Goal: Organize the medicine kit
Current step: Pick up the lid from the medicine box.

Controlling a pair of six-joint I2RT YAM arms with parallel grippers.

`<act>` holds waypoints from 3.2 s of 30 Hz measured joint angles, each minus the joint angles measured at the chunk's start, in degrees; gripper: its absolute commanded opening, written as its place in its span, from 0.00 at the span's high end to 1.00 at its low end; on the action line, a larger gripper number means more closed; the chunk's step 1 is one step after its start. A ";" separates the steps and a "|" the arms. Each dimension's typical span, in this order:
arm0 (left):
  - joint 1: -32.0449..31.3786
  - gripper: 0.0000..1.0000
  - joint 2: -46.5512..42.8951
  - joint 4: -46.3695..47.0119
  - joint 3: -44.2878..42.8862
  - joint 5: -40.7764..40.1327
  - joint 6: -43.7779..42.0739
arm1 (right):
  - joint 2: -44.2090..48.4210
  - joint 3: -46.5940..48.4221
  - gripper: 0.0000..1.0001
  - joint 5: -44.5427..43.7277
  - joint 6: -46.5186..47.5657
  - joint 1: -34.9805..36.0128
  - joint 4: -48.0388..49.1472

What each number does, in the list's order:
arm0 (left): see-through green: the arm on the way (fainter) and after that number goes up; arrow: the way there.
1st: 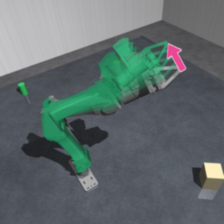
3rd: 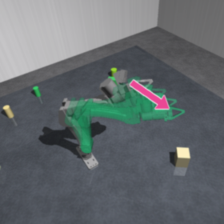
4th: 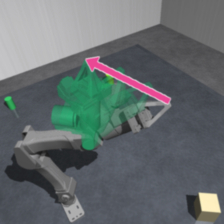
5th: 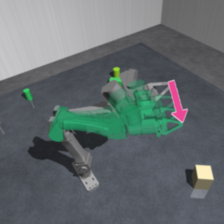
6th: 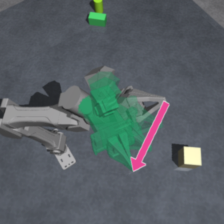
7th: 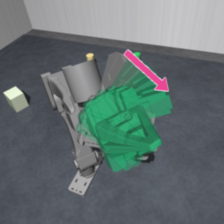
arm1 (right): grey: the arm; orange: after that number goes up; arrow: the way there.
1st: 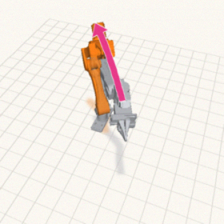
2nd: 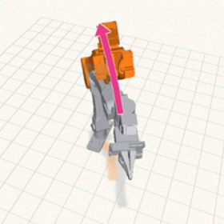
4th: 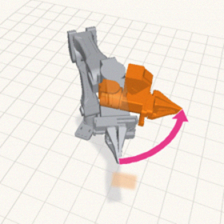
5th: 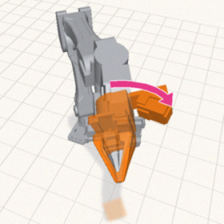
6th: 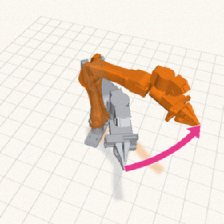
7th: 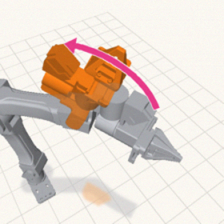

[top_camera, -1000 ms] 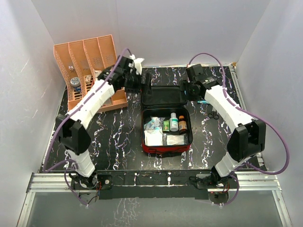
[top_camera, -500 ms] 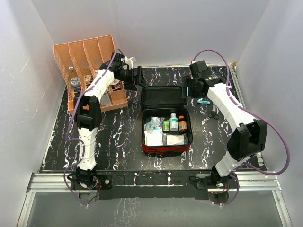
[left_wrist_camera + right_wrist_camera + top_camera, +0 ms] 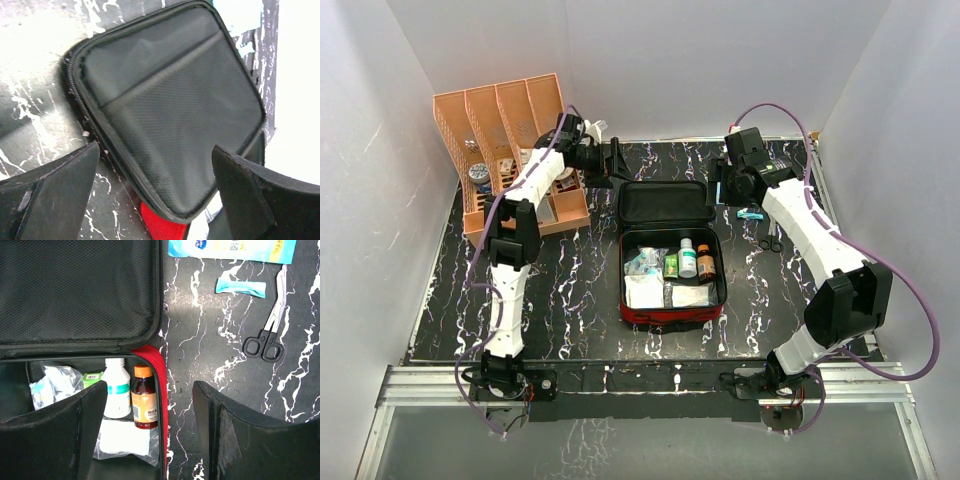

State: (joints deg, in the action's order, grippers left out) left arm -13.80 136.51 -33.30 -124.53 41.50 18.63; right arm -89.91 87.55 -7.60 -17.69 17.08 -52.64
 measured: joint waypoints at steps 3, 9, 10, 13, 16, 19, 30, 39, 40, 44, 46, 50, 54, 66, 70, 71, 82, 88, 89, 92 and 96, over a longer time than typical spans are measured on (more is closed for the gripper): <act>0.11 0.08 2.47 0.07 -1.07 -1.36 -0.02 | 0.04 0.00 0.33 -0.02 -0.33 0.00 -0.09; 0.13 0.08 5.40 -0.20 -1.68 -3.02 0.00 | 0.04 0.00 0.33 0.00 -0.48 0.00 -0.17; 0.11 0.08 5.64 -0.17 -1.68 -3.23 0.00 | 0.04 0.00 0.34 0.00 -0.48 0.00 -0.20; -0.09 0.08 5.97 -0.52 -1.68 -3.65 -0.02 | 0.04 0.00 0.33 0.00 -0.48 0.00 -0.33; -0.48 0.09 5.99 -0.57 -1.68 -3.65 0.02 | 0.04 0.00 0.34 0.00 -0.50 0.00 -0.33; -1.05 0.11 6.27 -0.37 -1.70 -3.32 0.52 | 0.09 0.00 0.34 0.00 -0.48 0.00 -0.33; -2.16 0.20 6.80 1.68 -1.79 -0.20 4.63 | 1.38 -1.20 0.34 0.00 -0.52 0.00 -0.24; -1.86 0.25 6.58 4.42 -0.72 2.80 5.90 | 1.84 -2.38 0.33 0.04 -0.52 0.00 0.15; -1.86 0.25 6.51 4.79 -0.26 3.21 6.01 | 1.86 -2.40 0.33 0.04 -0.52 0.00 0.13; -1.88 0.25 5.99 5.90 1.42 5.18 6.32 | 1.86 -2.64 0.33 0.07 -0.52 0.00 0.24; -1.88 0.25 5.40 6.56 2.40 6.21 6.56 | 1.86 -2.84 0.33 0.13 -0.52 0.00 0.31; -1.88 0.25 4.17 7.78 3.45 7.91 7.39 | 1.86 -2.93 0.33 0.42 -0.52 0.00 0.37; -1.88 0.25 4.07 7.93 3.45 8.04 7.65 | 1.86 -2.93 0.33 0.46 -0.55 0.00 0.50; -1.88 0.27 4.04 8.50 2.21 9.25 7.08 | 1.86 -2.95 0.33 0.44 -0.59 0.00 0.55; -1.90 0.28 3.41 7.93 2.16 10.14 5.35 | 1.86 -2.95 0.33 0.46 -0.61 0.00 0.61; -1.90 0.28 3.10 7.58 2.16 10.32 4.92 | 1.86 -2.95 0.33 0.44 -0.61 0.00 0.63; -1.95 0.29 -7.87 6.69 5.25 13.92 1.20 | 1.86 -2.93 0.33 0.46 -0.63 0.00 1.49; -2.16 0.30 -9.97 6.23 6.29 15.39 -0.48 | 1.86 -2.93 0.33 0.35 -0.63 0.00 1.66; -2.14 0.30 -9.97 6.23 6.49 15.39 -0.63 | 1.86 -2.93 0.33 0.24 -0.63 0.00 1.70; -2.08 0.30 -9.97 6.27 6.91 15.32 -0.87 | 1.86 -2.93 0.33 0.13 -0.63 0.00 1.73; -2.08 0.30 -9.97 6.56 6.91 15.41 -1.05 | 1.86 -2.93 0.33 0.02 -0.63 0.00 1.79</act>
State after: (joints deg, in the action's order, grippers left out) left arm -15.88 126.54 -26.74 -117.62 56.90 17.58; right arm -88.05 84.62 -7.57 -18.33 17.08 -50.85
